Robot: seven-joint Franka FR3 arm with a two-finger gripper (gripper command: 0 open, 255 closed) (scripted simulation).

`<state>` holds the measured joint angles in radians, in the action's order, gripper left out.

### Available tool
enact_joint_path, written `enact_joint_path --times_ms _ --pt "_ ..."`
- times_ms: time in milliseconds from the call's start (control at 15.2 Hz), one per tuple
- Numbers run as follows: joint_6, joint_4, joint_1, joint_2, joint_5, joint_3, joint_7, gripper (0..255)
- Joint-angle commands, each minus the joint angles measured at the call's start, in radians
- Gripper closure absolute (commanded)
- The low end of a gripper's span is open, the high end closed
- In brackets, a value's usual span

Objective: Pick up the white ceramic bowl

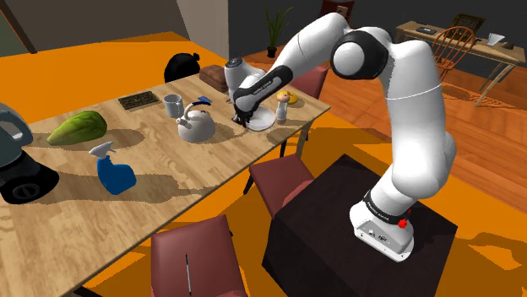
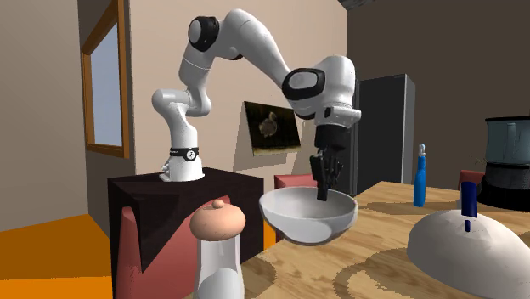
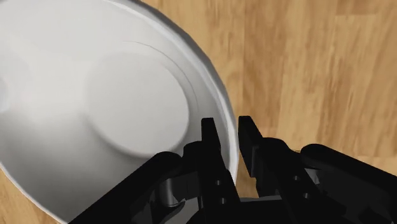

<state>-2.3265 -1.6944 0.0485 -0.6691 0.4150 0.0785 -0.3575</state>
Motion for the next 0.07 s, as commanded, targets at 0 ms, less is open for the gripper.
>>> enact_joint_path --times_ms 0 --pt "0.005 -0.002 -0.001 0.007 -0.001 0.001 0.002 255"
